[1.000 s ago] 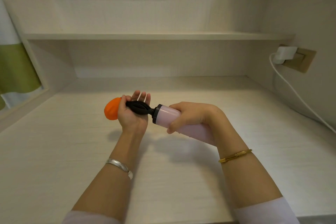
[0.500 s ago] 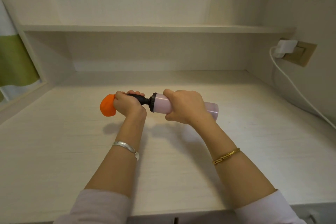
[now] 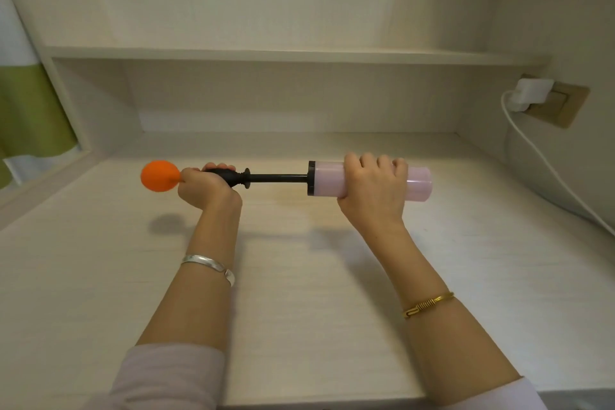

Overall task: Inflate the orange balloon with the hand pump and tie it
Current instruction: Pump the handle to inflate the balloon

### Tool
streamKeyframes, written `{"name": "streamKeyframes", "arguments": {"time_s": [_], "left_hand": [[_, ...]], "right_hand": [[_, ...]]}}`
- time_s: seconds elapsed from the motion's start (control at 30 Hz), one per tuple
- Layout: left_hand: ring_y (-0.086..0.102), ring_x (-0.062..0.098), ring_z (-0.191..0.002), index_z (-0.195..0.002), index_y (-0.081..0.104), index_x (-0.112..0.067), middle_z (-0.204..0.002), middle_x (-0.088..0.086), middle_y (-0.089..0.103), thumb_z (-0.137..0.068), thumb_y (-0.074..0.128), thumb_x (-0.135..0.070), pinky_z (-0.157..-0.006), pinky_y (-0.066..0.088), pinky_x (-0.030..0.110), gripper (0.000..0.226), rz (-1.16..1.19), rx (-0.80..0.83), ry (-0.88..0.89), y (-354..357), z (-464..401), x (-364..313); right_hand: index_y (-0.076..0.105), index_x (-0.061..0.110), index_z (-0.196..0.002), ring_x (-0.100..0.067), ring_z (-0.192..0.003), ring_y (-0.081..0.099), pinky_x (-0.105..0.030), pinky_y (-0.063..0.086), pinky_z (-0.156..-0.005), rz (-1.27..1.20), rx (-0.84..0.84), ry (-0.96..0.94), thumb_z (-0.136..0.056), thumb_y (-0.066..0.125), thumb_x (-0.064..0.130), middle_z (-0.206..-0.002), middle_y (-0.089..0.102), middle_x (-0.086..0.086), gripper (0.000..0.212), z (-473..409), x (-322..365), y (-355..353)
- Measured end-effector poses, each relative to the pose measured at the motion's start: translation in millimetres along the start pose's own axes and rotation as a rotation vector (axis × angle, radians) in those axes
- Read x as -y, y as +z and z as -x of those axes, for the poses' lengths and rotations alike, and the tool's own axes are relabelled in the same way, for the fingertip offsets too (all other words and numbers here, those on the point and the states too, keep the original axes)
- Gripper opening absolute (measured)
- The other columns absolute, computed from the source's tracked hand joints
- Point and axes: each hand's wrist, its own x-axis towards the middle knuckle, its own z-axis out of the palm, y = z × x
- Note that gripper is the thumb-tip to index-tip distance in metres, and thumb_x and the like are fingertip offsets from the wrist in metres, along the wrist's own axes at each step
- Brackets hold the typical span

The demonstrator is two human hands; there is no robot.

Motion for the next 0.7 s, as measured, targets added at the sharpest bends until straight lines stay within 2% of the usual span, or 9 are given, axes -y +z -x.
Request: {"name": "streamKeyframes", "arguments": {"time_s": [0.1, 0.2, 0.43, 0.57, 0.7], "left_hand": [[0.043, 0.018, -0.038, -0.078, 0.037, -0.011, -0.055, 0.003, 0.043, -0.085, 0.03, -0.006, -0.04, 0.043, 0.02, 0.011, -0.038, 0.003, -0.026, 2, 8, 9], [0.042, 0.017, -0.033, -0.071, 0.036, -0.013, -0.053, 0.004, 0.042, -0.083, 0.03, -0.003, -0.038, 0.042, 0.02, 0.017, -0.033, 0.022, -0.036, 6, 21, 20], [0.04, 0.016, -0.033, -0.064, 0.036, -0.013, -0.048, 0.002, 0.042, -0.082, 0.031, -0.002, -0.039, 0.041, 0.02, 0.022, -0.03, 0.06, -0.017, 9, 31, 26], [0.041, 0.015, -0.032, -0.067, 0.033, -0.014, -0.051, 0.002, 0.041, -0.083, 0.03, -0.003, -0.039, 0.043, 0.02, 0.019, 0.024, 0.008, 0.009, 5, 8, 8], [0.043, 0.014, -0.033, -0.069, 0.035, -0.015, -0.053, 0.002, 0.043, -0.086, 0.031, -0.007, -0.04, 0.045, 0.02, 0.019, 0.006, -0.064, 0.018, -2, -6, 0]], "right_hand": [[0.055, 0.011, -0.072, -0.029, -0.058, 0.05, -0.037, 0.042, -0.069, 0.033, -0.056, -0.022, -0.055, 0.067, 0.005, -0.063, 0.059, -0.008, 0.021, 0, 5, -1], [0.055, 0.013, -0.067, -0.028, -0.053, 0.049, -0.034, 0.044, -0.065, 0.048, -0.11, -0.06, -0.051, 0.066, 0.005, -0.058, 0.057, -0.005, 0.021, 3, 17, -3], [0.058, 0.014, -0.069, -0.024, -0.052, 0.048, -0.028, 0.041, -0.061, 0.057, -0.104, -0.082, -0.054, 0.065, 0.006, -0.058, 0.057, -0.002, 0.019, 11, 32, 3], [0.057, 0.013, -0.069, -0.026, -0.052, 0.048, -0.03, 0.041, -0.06, 0.027, -0.161, -0.077, -0.055, 0.064, 0.001, -0.058, 0.057, -0.004, 0.019, 5, 14, 3], [0.057, 0.011, -0.07, -0.027, -0.054, 0.049, -0.031, 0.042, -0.062, 0.016, -0.142, -0.041, -0.057, 0.064, 0.002, -0.06, 0.058, -0.007, 0.017, 2, 3, 4]]}}
